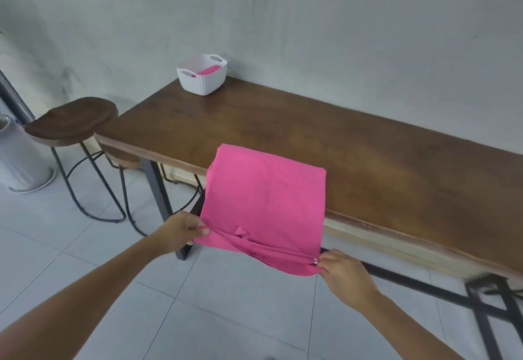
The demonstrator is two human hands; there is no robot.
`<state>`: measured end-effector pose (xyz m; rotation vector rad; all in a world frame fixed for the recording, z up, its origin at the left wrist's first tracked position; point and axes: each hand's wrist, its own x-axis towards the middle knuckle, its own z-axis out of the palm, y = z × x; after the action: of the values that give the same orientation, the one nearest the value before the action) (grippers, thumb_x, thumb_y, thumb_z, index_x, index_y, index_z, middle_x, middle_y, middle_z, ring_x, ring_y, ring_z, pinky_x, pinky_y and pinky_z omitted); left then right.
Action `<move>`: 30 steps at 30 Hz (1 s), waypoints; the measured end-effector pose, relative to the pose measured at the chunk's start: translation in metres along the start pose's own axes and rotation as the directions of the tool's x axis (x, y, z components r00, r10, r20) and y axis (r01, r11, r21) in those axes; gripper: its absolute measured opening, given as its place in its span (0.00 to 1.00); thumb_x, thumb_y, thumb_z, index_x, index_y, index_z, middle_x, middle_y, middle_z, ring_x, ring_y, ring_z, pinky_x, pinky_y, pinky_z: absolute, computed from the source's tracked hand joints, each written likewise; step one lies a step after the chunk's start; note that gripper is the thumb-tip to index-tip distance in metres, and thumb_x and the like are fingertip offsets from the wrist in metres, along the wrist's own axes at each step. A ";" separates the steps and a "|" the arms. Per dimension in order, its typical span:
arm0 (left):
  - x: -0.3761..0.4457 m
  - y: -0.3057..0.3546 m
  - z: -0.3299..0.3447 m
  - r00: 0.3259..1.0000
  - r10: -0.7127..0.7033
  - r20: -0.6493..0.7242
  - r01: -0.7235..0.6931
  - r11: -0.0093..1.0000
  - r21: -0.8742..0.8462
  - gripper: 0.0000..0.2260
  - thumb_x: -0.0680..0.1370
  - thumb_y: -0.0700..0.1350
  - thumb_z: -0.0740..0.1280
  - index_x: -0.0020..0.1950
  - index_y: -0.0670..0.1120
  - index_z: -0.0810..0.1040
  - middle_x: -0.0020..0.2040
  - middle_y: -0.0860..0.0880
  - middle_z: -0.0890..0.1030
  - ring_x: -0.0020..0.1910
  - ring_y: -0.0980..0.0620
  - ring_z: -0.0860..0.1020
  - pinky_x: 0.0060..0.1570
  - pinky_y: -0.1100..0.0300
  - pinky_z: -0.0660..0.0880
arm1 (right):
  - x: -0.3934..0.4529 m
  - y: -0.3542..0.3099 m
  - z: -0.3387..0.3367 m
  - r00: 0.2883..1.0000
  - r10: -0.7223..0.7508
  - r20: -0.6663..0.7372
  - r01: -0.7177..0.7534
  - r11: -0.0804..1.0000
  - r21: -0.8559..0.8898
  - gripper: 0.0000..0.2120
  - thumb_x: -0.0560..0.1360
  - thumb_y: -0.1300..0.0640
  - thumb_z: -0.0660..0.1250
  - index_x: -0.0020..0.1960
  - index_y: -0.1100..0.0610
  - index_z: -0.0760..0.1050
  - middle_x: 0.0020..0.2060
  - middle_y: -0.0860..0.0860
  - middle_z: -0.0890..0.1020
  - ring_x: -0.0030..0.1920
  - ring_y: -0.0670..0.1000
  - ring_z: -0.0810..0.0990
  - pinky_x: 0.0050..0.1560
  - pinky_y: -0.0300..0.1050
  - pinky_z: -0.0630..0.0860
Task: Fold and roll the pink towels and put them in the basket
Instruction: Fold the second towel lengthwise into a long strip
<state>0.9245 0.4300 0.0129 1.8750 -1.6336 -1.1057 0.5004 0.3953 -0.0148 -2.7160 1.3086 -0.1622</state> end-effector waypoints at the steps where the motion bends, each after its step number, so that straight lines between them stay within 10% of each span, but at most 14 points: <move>1: -0.008 -0.010 -0.007 0.999 -0.002 0.051 0.000 1.000 0.030 0.14 0.78 0.44 0.72 0.32 0.49 0.79 0.29 0.55 0.76 0.31 0.58 0.76 0.34 0.68 0.73 | -0.004 -0.011 0.003 0.998 0.027 0.063 -0.029 0.999 0.030 0.03 0.74 0.52 0.75 0.46 0.50 0.84 0.44 0.41 0.83 0.48 0.46 0.81 0.45 0.42 0.79; 7: -0.052 -0.026 -0.076 0.998 0.025 0.066 -0.030 0.997 0.070 0.17 0.79 0.44 0.71 0.32 0.39 0.76 0.25 0.51 0.70 0.26 0.55 0.69 0.31 0.67 0.68 | -0.001 -0.086 -0.007 0.990 0.058 0.126 -0.078 0.984 0.157 0.09 0.78 0.50 0.69 0.43 0.53 0.82 0.42 0.43 0.81 0.43 0.46 0.79 0.47 0.48 0.77; 13: -0.082 0.020 -0.118 0.956 0.179 -0.231 -0.218 0.963 -0.156 0.13 0.76 0.46 0.74 0.41 0.36 0.84 0.37 0.48 0.85 0.37 0.55 0.82 0.41 0.69 0.75 | 0.038 -0.111 -0.099 0.931 0.126 -0.343 -0.169 0.980 -0.101 0.06 0.76 0.63 0.67 0.44 0.58 0.83 0.44 0.54 0.83 0.46 0.59 0.81 0.42 0.50 0.78; 20: -0.098 0.071 -0.124 0.915 0.260 -0.307 -0.311 0.942 -0.129 0.05 0.75 0.46 0.76 0.39 0.48 0.86 0.42 0.50 0.86 0.46 0.52 0.84 0.54 0.56 0.79 | 0.030 -0.135 -0.140 0.936 0.302 -0.179 -0.351 0.781 -0.517 0.13 0.81 0.50 0.64 0.52 0.59 0.80 0.49 0.54 0.79 0.53 0.57 0.78 0.44 0.50 0.73; 30: -0.126 0.062 -0.130 0.897 0.282 -0.342 -0.357 0.917 -0.180 0.03 0.72 0.43 0.78 0.42 0.45 0.86 0.42 0.46 0.86 0.49 0.43 0.84 0.60 0.45 0.78 | 0.010 -0.149 -0.153 0.880 0.369 -0.299 -0.437 0.876 -0.205 0.13 0.81 0.52 0.65 0.42 0.58 0.78 0.43 0.52 0.78 0.46 0.58 0.79 0.40 0.49 0.73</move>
<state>0.9876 0.5124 0.1730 1.4689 -1.4869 -0.7813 0.5981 0.4700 0.1600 -2.6057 2.0858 -0.3159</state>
